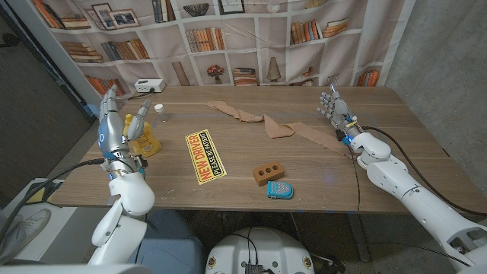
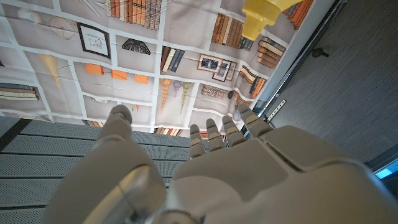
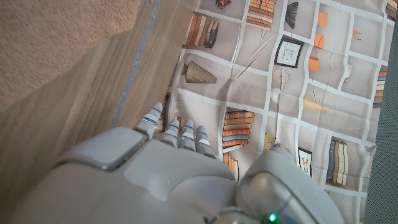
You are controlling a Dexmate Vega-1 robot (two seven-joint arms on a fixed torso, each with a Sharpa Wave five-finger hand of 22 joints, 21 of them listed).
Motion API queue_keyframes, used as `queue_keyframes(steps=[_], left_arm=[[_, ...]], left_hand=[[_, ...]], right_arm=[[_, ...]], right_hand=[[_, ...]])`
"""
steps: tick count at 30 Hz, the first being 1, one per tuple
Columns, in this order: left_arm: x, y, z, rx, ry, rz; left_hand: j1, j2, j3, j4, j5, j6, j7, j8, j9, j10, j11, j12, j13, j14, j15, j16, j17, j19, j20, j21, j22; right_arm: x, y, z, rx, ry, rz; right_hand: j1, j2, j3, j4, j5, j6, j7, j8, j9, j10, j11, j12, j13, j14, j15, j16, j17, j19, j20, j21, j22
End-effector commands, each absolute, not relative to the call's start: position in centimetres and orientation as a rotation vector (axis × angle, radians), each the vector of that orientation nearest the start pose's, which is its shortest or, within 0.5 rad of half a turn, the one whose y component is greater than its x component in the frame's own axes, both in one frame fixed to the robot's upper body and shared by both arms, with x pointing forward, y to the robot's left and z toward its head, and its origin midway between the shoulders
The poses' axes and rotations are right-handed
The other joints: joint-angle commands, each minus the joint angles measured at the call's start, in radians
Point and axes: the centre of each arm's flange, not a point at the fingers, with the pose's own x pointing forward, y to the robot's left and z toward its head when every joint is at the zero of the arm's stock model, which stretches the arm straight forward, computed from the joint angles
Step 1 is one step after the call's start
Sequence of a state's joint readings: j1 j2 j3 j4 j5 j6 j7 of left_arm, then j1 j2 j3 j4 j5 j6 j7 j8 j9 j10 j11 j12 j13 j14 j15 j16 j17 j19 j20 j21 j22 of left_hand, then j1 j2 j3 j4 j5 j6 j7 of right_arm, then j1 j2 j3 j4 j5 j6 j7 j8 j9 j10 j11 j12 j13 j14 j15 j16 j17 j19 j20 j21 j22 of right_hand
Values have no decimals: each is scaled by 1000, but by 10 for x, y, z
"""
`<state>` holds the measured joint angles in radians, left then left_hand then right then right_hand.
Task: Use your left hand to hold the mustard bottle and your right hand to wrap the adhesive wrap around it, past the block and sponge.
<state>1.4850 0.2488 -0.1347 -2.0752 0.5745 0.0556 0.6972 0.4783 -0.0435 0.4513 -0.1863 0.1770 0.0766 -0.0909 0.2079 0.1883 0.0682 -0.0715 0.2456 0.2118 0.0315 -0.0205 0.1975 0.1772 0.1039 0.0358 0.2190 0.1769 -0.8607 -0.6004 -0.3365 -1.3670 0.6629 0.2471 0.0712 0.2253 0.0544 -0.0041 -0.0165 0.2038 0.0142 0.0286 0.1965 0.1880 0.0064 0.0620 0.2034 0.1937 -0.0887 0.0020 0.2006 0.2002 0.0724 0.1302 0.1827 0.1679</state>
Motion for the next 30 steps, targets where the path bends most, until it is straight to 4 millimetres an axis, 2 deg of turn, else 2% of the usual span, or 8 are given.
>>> queue_keyframes(steps=[1,4,5,6,9,12,30], left_arm=[[424,374,-42,708,-785,954],[425,376,-43,704,-779,961],[426,376,-43,706,-781,960],[426,376,-43,706,-782,960],[428,377,-46,709,-777,965],[428,378,-49,696,-770,976],[424,391,-50,707,-707,1028]], left_hand=[[22,-1,12,2,7,5,4,4,2,7,3,7,5,11,-9,4,2,7,2,-1,3],[43,-7,14,5,6,29,7,13,3,17,2,10,7,29,-13,7,3,14,-1,-1,3],[54,-9,15,8,6,53,18,21,4,22,4,12,8,34,-12,7,3,20,-1,0,4],[56,-9,15,9,5,56,19,22,4,24,5,13,9,38,-12,8,4,22,-2,0,4],[74,-15,13,15,3,55,21,17,6,42,0,20,13,72,-13,15,5,69,-13,15,7],[80,-18,10,18,2,43,13,11,7,51,-7,24,16,89,-16,19,7,86,-10,20,9],[83,-21,3,24,0,33,15,4,8,68,-6,30,22,113,-21,23,9,84,-8,16,11]], right_arm=[[640,-319,-10,-30,-591,220],[640,-319,-10,-29,-591,216],[640,-319,-10,-34,-594,217],[640,-319,-10,-34,-594,217],[639,-320,-10,-32,-594,214],[639,-320,-10,-31,-592,213],[639,-319,-13,-28,-586,211]], right_hand=[[-8,2,-1,-5,0,8,5,2,4,4,-1,0,4,0,-2,4,2,-6,3,6,3],[-8,2,-1,-5,0,8,4,2,4,4,1,0,4,0,-2,4,2,-6,3,6,3],[-8,2,-1,-5,0,8,4,2,4,4,0,0,4,0,-3,4,2,-6,3,6,3],[-8,2,-1,-5,0,8,5,2,4,4,-2,0,4,-1,-2,4,1,-6,3,6,3],[-8,2,-1,-6,0,8,5,2,4,4,-1,0,4,-1,-1,3,1,-6,3,6,3],[-8,3,-1,-6,0,8,4,2,4,4,0,0,4,-1,-4,3,1,-6,3,6,3],[-8,3,-1,-7,0,9,4,2,4,4,1,0,4,-2,-2,3,1,-6,2,6,3]])
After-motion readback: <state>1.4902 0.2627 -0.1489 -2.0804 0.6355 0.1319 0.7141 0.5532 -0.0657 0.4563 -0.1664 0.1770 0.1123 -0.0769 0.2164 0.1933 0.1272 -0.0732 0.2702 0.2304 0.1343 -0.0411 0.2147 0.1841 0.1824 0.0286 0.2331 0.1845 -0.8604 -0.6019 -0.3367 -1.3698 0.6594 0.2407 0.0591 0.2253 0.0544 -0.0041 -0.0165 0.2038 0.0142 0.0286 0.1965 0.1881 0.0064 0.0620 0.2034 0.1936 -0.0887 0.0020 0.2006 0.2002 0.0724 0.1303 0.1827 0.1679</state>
